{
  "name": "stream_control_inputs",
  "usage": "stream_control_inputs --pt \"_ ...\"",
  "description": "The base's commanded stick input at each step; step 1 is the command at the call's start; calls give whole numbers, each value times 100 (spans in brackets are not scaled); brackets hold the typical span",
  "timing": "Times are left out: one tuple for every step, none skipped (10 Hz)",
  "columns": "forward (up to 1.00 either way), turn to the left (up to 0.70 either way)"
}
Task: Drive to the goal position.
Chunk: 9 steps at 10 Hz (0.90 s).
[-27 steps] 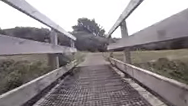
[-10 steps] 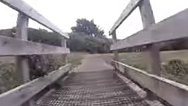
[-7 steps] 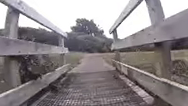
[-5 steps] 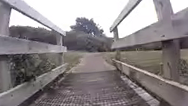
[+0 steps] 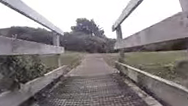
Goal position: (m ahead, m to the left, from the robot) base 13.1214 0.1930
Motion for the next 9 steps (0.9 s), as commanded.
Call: stream_control_inputs --pt "60 0" --pt "60 0" --pt "60 0" --pt "60 0" --pt "60 0" --pt "60 0" --pt "60 0" --pt "60 0" --pt "60 0"
